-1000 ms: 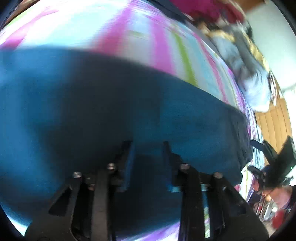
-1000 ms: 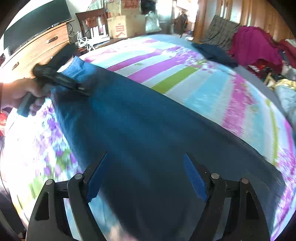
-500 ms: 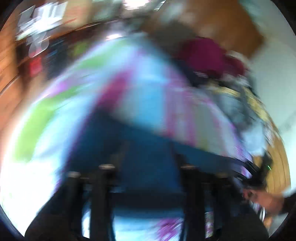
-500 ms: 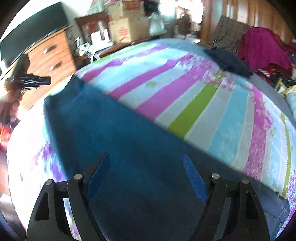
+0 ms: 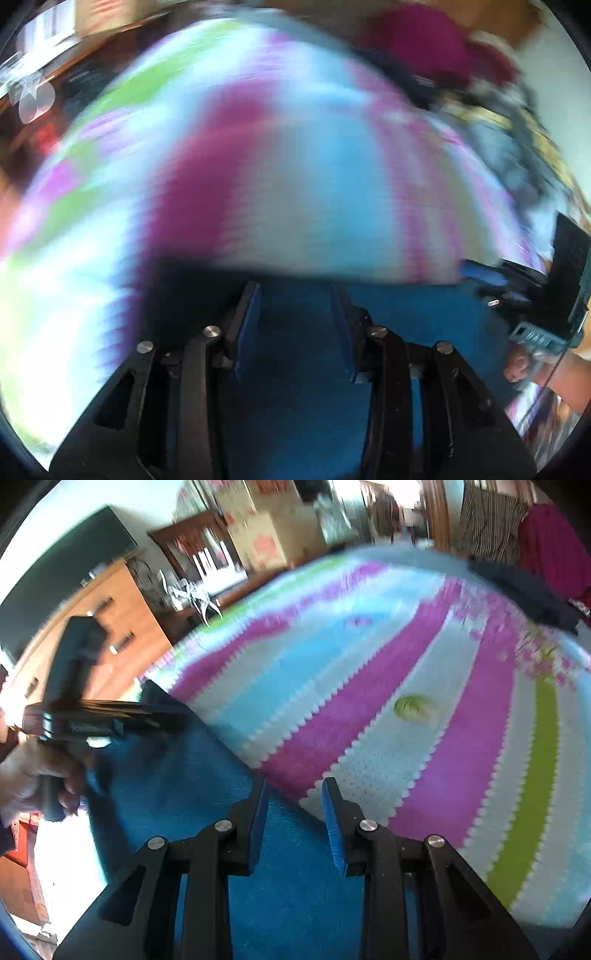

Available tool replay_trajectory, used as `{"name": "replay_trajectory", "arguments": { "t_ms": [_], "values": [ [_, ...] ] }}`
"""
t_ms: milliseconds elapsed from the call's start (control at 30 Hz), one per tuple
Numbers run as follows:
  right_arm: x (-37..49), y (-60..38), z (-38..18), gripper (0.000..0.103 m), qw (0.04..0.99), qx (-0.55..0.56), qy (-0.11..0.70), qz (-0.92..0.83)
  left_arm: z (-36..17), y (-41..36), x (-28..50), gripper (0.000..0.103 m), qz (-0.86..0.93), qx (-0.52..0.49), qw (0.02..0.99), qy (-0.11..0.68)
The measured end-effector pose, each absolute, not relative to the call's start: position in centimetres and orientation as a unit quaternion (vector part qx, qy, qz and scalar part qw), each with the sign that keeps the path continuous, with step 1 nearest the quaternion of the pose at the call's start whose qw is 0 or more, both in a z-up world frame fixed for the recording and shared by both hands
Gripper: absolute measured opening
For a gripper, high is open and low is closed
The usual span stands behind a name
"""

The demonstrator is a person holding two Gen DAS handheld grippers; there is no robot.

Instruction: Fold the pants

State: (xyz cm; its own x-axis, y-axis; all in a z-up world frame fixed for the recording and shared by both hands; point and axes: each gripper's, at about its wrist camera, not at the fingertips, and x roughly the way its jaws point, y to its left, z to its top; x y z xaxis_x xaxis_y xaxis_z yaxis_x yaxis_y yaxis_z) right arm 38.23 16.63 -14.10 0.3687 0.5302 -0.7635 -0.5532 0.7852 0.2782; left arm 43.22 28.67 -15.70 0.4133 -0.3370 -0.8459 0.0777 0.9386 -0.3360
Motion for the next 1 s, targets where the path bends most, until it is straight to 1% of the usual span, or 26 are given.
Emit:
{"name": "replay_trajectory", "arguments": {
  "t_ms": [33, 67, 133, 167, 200, 233, 267, 300, 333, 367, 433, 467, 500, 600, 700, 733, 833, 900, 1000],
  "values": [
    [38.7, 16.8, -15.2, 0.034, 0.823, -0.022, 0.469, 0.321, -16.1, 31.2, 42.2, 0.006, -0.109, -0.149, 0.831, 0.524],
    [39.0, 16.8, -15.9, 0.034, 0.817, -0.028, 0.478, 0.321, -16.4, 33.1, 41.4, 0.002, -0.09, -0.166, 0.83, 0.525],
    [39.2, 16.9, -16.2, 0.035, 0.809, -0.056, 0.485, 0.327, -15.6, 35.5, 39.1, 0.002, -0.082, -0.201, 0.832, 0.51],
    [39.1, 17.3, -15.7, 0.035, 0.811, -0.072, 0.476, 0.333, -14.5, 35.6, 37.6, 0.006, -0.07, -0.193, 0.838, 0.505],
    [39.1, 17.8, -14.8, 0.042, 0.811, -0.085, 0.466, 0.344, -13.5, 35.0, 36.4, 0.019, -0.08, -0.201, 0.841, 0.496],
    [39.2, 18.8, -13.6, 0.051, 0.808, -0.095, 0.451, 0.367, -12.4, 34.8, 35.2, 0.034, -0.092, -0.214, 0.845, 0.481],
    [39.4, 19.9, -12.6, 0.056, 0.804, -0.104, 0.437, 0.389, -11.1, 34.3, 33.2, 0.043, -0.089, -0.23, 0.852, 0.461],
    [39.8, 21.5, -11.5, 0.065, 0.793, -0.116, 0.426, 0.42, -10.3, 33.7, 31.5, 0.062, -0.092, -0.251, 0.854, 0.446],
    [40.1, 22.8, -11.0, 0.066, 0.783, -0.129, 0.42, 0.439, -10.0, 34.6, 29.7, 0.069, -0.092, -0.258, 0.855, 0.44],
    [40.6, 24.2, -10.9, 0.066, 0.772, -0.14, 0.421, 0.454, -9.6, 34.4, 28.4, 0.069, -0.08, -0.265, 0.858, 0.432],
    [42.6, 27.2, -11.2, 0.066, 0.736, -0.141, 0.445, 0.49, -10.0, 35.8, 25.1, 0.075, -0.052, -0.333, 0.849, 0.406],
    [43.2, 28.2, -11.5, 0.066, 0.728, -0.146, 0.449, 0.497, -11.0, 35.9, 23.9, 0.075, -0.044, -0.362, 0.839, 0.405],
    [43.8, 29.3, -11.8, 0.066, 0.72, -0.154, 0.453, 0.502, -12.0, 36.9, 23.2, 0.075, -0.029, -0.363, 0.834, 0.415],
    [45.0, 32.2, -11.9, 0.066, 0.715, -0.172, 0.454, 0.502, -15.0, 37.7, 23.6, 0.074, 0.007, -0.406, 0.812, 0.419],
    [44.9, 32.9, -9.7, 0.066, 0.733, -0.127, 0.442, 0.502, -16.3, 38.8, 24.1, 0.075, 0.027, -0.433, 0.806, 0.402],
    [43.7, 32.8, -8.5, 0.066, 0.74, -0.112, 0.427, 0.508, -16.7, 38.8, 24.4, 0.076, 0.026, -0.442, 0.804, 0.397],
    [38.7, 32.1, -6.4, 0.066, 0.769, -0.138, 0.371, 0.501, -17.1, 38.7, 25.1, 0.079, 0.022, -0.44, 0.807, 0.395],
    [34.5, 31.0, -6.2, 0.066, 0.777, -0.168, 0.348, 0.497, -17.3, 38.7, 25.4, 0.083, 0.013, -0.436, 0.809, 0.395],
    [28.5, 28.8, -7.4, 0.066, 0.788, -0.216, 0.331, 0.473, -17.0, 38.5, 25.4, 0.084, 0.001, -0.426, 0.815, 0.392]
  ]
}}
